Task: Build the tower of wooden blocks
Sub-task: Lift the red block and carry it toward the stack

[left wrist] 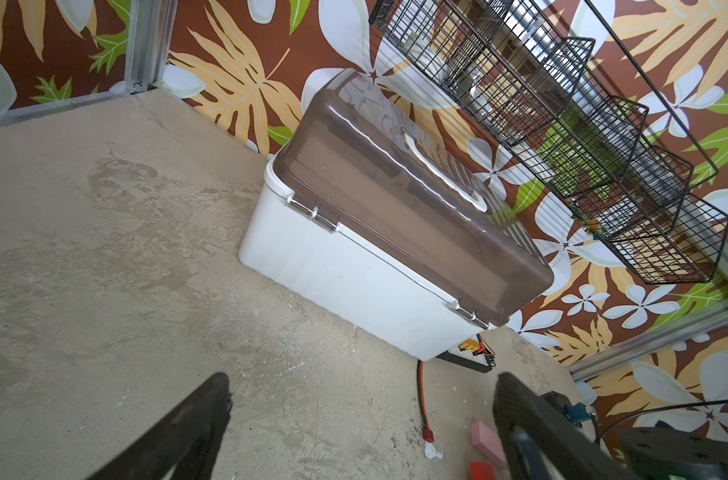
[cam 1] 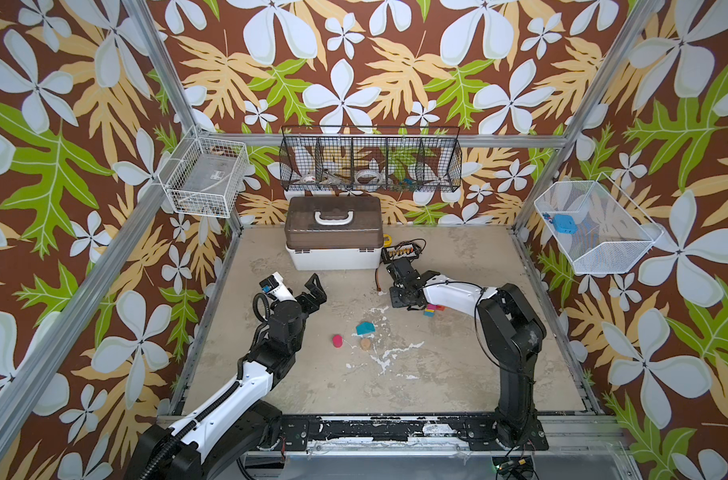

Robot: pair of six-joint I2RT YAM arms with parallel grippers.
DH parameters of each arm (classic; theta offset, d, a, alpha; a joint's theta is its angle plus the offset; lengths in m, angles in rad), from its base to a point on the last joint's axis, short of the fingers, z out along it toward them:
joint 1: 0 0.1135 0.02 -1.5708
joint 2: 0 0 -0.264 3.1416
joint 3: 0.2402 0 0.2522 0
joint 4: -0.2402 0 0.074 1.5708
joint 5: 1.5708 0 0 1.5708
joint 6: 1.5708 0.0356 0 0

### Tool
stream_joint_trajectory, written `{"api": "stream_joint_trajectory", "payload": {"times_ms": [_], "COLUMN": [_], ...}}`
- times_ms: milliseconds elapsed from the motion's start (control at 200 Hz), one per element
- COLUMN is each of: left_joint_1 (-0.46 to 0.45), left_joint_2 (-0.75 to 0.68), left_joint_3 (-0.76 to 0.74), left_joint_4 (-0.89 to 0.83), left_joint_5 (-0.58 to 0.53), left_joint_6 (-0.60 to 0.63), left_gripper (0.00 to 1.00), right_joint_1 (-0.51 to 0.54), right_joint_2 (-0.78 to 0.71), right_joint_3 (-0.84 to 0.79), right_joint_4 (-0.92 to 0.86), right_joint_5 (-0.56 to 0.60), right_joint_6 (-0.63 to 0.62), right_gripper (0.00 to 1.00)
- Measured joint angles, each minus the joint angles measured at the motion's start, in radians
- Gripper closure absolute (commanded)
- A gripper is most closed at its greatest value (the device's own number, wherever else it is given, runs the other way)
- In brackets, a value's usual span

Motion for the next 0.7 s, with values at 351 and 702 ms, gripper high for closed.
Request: {"api": "stream_joint_trajectory", "payload": {"times_ms": [351,702], "left_joint_1": [0.0,0.0], "left_joint_2": [-0.002,-0.015], "left_joint_3": [0.0,0.0], "left_joint_4": [0.0,0.0], "left_joint_5": [0.003,0.003], "left_joint_6": [0.0,0.0], "left_gripper": [0.0,0.0], "right_joint_1": [0.0,-0.06], "right_joint_2": [-0.243,-0.518], "right_joint_3": [-0.076,-0.234], "right_joint_4": [0.026,0.036], "right_joint_5": [0.004,0.08], "right_joint_6": [0.028,0.109], "right_gripper": [0.96,1.0]}}
